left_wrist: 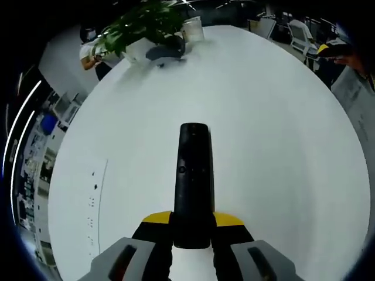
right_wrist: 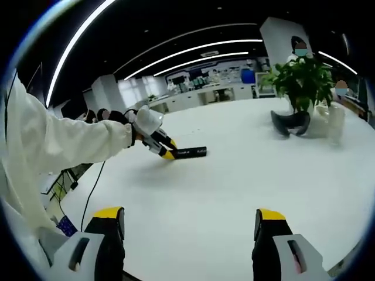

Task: Press the specified remote control buttons in sequence, fully releasing each button before pressing the next.

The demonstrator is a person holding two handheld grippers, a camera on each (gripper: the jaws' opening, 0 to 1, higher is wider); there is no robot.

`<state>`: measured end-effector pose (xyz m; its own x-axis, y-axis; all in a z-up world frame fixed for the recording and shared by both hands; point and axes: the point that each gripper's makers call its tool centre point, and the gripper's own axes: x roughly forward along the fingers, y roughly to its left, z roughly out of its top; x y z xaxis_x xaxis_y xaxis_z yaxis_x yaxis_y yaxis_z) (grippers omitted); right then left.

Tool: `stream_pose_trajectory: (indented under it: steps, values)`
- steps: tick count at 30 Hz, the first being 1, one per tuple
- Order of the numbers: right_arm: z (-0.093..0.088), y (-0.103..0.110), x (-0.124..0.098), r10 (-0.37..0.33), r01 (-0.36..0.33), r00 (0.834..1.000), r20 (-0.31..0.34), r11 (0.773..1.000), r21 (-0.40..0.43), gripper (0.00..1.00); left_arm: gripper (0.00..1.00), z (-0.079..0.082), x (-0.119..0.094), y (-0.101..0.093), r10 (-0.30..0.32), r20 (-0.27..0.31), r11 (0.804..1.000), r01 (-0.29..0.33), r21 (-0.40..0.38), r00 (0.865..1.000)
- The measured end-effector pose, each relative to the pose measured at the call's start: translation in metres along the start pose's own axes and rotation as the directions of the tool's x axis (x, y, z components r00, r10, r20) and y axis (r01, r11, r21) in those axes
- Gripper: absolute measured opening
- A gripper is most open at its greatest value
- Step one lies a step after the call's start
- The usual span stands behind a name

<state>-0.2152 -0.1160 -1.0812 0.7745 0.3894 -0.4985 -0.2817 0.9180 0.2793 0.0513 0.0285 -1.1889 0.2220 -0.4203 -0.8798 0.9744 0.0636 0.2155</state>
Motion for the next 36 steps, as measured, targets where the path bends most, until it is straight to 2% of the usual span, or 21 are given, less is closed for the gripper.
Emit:
stream_pose_trajectory:
  steps: [2,5,6,8,11,12,14,15,17,18,19,20,21,22,23,24,31,33,34,35,36]
  values:
    - [0.0,0.001,0.0,0.003,-0.003,1.0,0.001,1.0,0.003,0.91,0.23,-0.001,-0.004,0.003,0.007,0.001,1.0,-0.007,-0.012,1.0]
    - [0.001,0.003,-0.001,0.005,-0.005,1.0,0.004,1.0,-0.009,0.91,0.31,-0.006,-0.005,0.008,0.038,-0.013,0.998,-0.038,-0.053,0.999]
    - [0.002,0.004,-0.001,0.005,-0.005,1.0,0.007,1.0,-0.012,0.91,0.36,-0.009,-0.004,0.014,0.061,-0.014,0.993,-0.062,-0.096,0.998]
    - [0.004,0.005,-0.002,0.003,-0.003,1.0,0.016,1.0,-0.019,0.91,0.39,-0.011,-0.008,0.01,0.037,-0.001,0.983,-0.036,-0.177,0.999]
    - [0.006,0.005,-0.005,-0.005,0.006,1.0,0.03,1.0,-0.03,0.91,0.45,-0.012,-0.021,0.013,0.084,0.034,0.962,-0.073,-0.263,0.996]
    - [0.006,0.006,-0.005,-0.004,0.005,0.999,0.036,1.0,-0.031,0.91,0.49,-0.011,-0.032,0.009,0.117,0.048,0.947,-0.097,-0.305,0.992]
    - [0.006,0.006,-0.006,-0.004,0.005,0.999,0.04,1.0,-0.031,0.91,0.53,-0.011,-0.045,-0.006,0.116,0.051,0.94,-0.093,-0.327,0.992]
    - [0.006,0.007,-0.006,-0.004,0.005,0.999,0.044,0.999,-0.033,0.92,0.57,-0.011,-0.055,-0.01,0.165,0.071,0.93,-0.132,-0.342,0.984]
    - [0.005,0.008,-0.006,0.002,0.0,0.999,0.042,0.999,-0.037,0.92,0.6,-0.013,-0.07,-0.028,0.163,0.084,0.923,-0.122,-0.364,0.983]
    - [0.005,0.009,-0.007,0.004,-0.002,0.999,0.043,0.999,-0.038,0.92,0.63,-0.016,-0.072,-0.027,0.174,0.098,0.912,-0.123,-0.39,0.98]
    - [0.006,0.01,-0.007,0.004,-0.002,0.999,0.053,0.999,-0.041,0.93,0.65,-0.018,-0.08,-0.035,0.185,0.106,0.904,-0.127,-0.409,0.977]
    - [0.006,0.011,-0.008,0.005,-0.002,0.998,0.056,0.999,-0.043,0.93,0.68,-0.018,-0.086,-0.04,0.203,0.112,0.893,-0.137,-0.429,0.973]
    - [0.007,0.012,-0.008,0.006,-0.004,0.998,0.06,0.999,-0.046,0.93,0.72,-0.018,-0.095,-0.048,0.232,0.127,0.873,-0.149,-0.464,0.964]
    - [0.008,0.012,-0.008,0.005,-0.002,0.998,0.062,0.999,-0.049,0.93,0.76,-0.017,-0.098,-0.05,0.243,0.137,0.869,-0.152,-0.471,0.96]
    - [0.01,0.013,-0.009,0.004,0.0,0.997,0.072,0.999,-0.054,0.94,0.79,-0.015,-0.107,-0.058,0.266,0.166,0.863,-0.158,-0.479,0.95]
    - [0.012,0.014,-0.009,0.005,-0.001,0.996,0.084,0.998,-0.056,0.95,0.8,-0.015,-0.113,-0.062,0.271,0.175,0.861,-0.158,-0.483,0.946]
    - [0.014,0.013,-0.01,0.004,0.003,0.996,0.092,0.998,-0.069,0.95,0.93,-0.022,-0.146,-0.091,0.376,0.211,0.777,-0.182,-0.602,0.902]
    - [0.014,0.014,-0.009,0.008,-0.001,0.996,0.089,0.997,-0.079,0.95,0.97,-0.022,-0.156,-0.101,0.412,0.218,0.739,-0.185,-0.648,0.885]
    - [0.014,0.014,-0.009,0.01,-0.002,0.996,0.088,0.996,-0.087,0.95,0.99,-0.022,-0.161,-0.107,0.436,0.217,0.712,-0.188,-0.676,0.873]
    - [0.014,0.013,-0.009,0.009,-0.001,0.996,0.086,0.996,-0.093,0.95,0.99,-0.023,-0.164,-0.113,0.436,0.221,0.713,-0.185,-0.676,0.873]
    - [0.014,0.013,-0.009,0.007,0.002,0.996,0.086,0.995,-0.098,0.95,0.99,-0.023,-0.167,-0.118,0.454,0.22,0.687,-0.182,-0.704,0.863]
